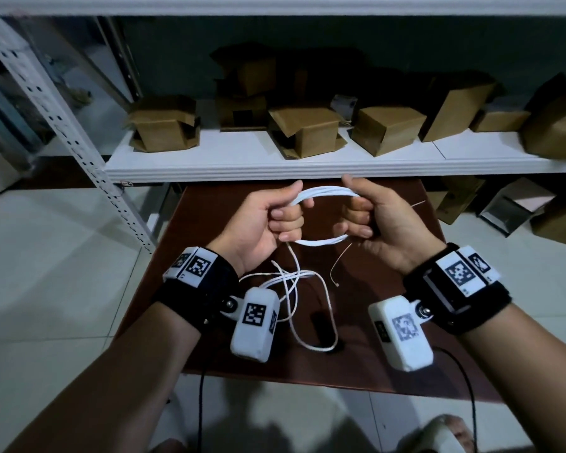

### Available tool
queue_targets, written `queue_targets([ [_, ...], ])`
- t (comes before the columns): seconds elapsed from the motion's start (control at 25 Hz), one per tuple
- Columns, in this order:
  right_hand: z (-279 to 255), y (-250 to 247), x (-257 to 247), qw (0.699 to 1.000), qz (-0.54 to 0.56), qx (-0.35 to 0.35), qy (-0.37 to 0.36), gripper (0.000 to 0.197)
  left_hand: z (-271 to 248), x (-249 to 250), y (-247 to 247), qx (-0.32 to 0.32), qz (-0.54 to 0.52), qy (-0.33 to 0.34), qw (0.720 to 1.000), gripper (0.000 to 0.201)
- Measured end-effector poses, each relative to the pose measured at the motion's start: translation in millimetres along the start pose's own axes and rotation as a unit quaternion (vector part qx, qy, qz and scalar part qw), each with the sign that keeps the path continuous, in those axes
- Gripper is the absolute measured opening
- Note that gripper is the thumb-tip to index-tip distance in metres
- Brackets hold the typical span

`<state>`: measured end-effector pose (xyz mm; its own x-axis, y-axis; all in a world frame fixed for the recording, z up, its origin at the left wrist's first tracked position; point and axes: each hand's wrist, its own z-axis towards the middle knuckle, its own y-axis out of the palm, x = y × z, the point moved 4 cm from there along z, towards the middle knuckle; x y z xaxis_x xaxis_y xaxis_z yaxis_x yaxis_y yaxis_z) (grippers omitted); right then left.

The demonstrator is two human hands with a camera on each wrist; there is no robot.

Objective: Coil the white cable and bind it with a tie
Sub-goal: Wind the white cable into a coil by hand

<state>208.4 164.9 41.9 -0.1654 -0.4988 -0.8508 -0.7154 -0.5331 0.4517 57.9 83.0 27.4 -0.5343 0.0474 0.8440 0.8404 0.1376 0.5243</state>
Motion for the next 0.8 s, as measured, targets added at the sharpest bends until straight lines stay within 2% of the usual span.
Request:
queue_targets([
  [0.16,5,2,14,0.998,-0.036,-0.045,0.017,0.055,1,-2,-11,0.068,0.082,0.038,0.994,0.031],
  [0.36,-2,10,20,0.990,-0.112,-0.088,0.024,0.047,-1,-2,-16,0.096,0.160,0.065,0.980,0.035],
  [0.64,-5,11,29,0.961,-0.271,-0.044,0.038,0.026,2,-15,-7,0.083,0.311,0.079,0.943,0.045],
  [0.8,-8,12,27,0.951,-0.308,-0.004,0.029,0.035,4,-18,-5,0.080,0.359,0.086,0.926,0.042],
])
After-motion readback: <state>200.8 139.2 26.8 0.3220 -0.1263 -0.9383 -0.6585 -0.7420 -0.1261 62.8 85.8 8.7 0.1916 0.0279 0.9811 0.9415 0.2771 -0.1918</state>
